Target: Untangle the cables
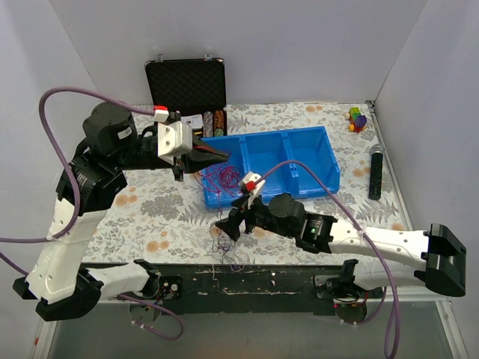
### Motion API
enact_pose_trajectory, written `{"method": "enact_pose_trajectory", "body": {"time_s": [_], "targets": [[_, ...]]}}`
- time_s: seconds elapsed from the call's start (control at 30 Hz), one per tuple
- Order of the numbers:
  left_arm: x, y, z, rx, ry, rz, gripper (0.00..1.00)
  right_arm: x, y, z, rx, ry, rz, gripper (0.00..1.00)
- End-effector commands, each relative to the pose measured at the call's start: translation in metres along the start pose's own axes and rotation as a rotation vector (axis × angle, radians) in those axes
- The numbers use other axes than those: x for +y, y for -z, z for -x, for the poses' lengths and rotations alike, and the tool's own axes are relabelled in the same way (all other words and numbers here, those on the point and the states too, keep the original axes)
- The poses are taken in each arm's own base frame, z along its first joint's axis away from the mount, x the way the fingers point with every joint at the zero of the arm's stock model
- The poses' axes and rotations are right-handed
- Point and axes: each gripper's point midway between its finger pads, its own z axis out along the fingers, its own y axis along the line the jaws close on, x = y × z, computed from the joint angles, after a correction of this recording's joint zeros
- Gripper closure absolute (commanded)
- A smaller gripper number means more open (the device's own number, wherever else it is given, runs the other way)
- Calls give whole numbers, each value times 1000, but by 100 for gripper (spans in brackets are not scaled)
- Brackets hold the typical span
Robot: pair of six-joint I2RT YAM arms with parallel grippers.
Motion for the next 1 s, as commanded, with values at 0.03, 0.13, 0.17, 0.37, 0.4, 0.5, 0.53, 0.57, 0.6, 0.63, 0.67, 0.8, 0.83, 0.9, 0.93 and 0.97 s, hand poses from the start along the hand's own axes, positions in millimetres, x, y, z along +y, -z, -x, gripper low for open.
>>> {"method": "enact_pose_trajectory", "body": {"time_s": [0.03,0.13,0.17,0.37,0.4,0.5,0.53,0.57,0.6,0.63,0.67,0.8,0.83,0.9,0.93,0.97], "targets": [[24,15,55,-97,-195,144,100,7,-9,8,-42,-27,30,10],[34,20,78,-151,-294,194,100,2,-12,-17,-1,-55,21,10],[35,22,86,-172,-331,208,100,0,-13,-24,11,-62,16,10],[45,35,131,-277,-457,289,100,-3,-23,-59,87,-90,14,10],[44,37,139,-290,-470,290,100,-4,-25,-65,100,-93,13,10],[41,42,156,-324,-499,287,100,-5,-29,-80,138,-108,10,10],[41,44,162,-336,-506,289,100,-6,-29,-85,147,-113,7,11],[41,45,168,-346,-511,292,100,-7,-30,-90,157,-120,3,11],[41,46,172,-357,-509,293,100,-8,-29,-97,171,-126,0,12],[41,47,177,-367,-510,295,100,-10,-29,-101,179,-132,-5,15],[41,47,179,-373,-508,294,100,-9,-29,-107,188,-139,-3,18],[40,46,179,-375,-510,286,100,-9,-25,-115,197,-157,9,29],[41,46,177,-368,-523,288,100,-10,-23,-116,195,-153,0,30],[42,46,174,-361,-566,296,100,-14,-18,-114,189,-147,-27,31],[43,48,178,-370,-594,311,100,-17,-15,-116,193,-146,-42,31],[46,49,181,-381,-623,331,100,-20,-12,-115,193,-143,-55,32]]}}
